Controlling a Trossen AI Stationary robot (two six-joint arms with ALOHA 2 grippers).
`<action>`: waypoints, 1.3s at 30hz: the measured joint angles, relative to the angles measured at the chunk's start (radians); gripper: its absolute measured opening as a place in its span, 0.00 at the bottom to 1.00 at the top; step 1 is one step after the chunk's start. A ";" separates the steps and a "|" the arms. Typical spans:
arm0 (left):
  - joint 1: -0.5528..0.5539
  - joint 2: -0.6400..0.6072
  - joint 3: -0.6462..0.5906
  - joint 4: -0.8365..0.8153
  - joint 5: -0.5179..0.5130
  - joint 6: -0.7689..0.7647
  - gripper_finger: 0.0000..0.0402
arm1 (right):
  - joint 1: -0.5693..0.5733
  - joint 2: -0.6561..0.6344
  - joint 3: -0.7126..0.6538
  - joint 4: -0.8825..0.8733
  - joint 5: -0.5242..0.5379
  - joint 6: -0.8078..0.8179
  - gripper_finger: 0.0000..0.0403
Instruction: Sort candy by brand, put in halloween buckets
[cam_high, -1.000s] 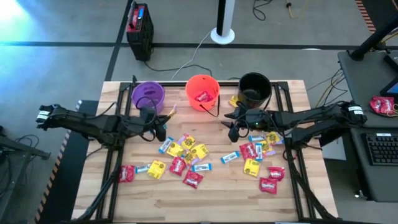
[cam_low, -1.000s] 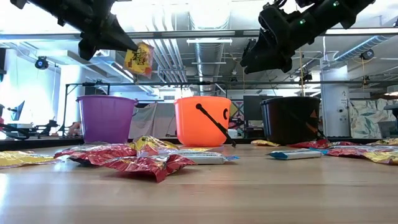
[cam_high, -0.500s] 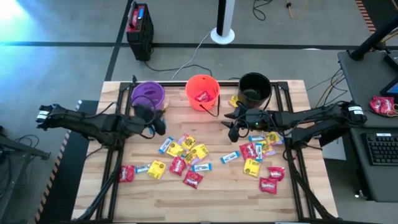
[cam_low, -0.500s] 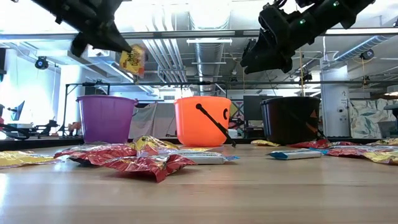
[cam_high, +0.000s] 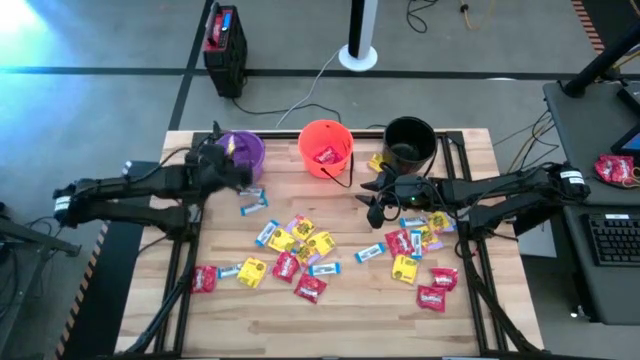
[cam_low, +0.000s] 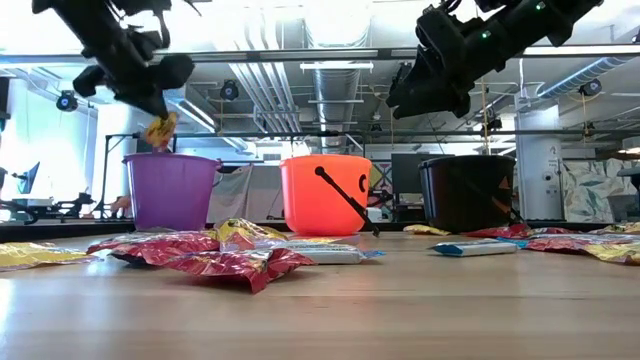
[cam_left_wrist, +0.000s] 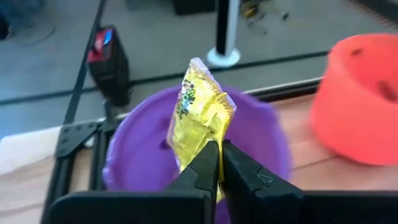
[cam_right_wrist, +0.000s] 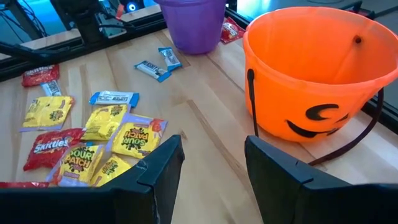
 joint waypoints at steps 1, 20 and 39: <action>0.031 0.000 -0.003 0.001 0.023 0.016 0.00 | 0.000 0.000 0.000 0.000 0.000 0.006 0.41; 0.116 0.000 -0.026 0.013 0.098 0.086 0.08 | 0.000 0.000 0.000 -0.001 0.000 0.007 0.41; -0.084 -0.003 -0.022 0.250 0.265 0.349 0.42 | 0.000 0.000 0.001 -0.012 -0.090 0.003 0.41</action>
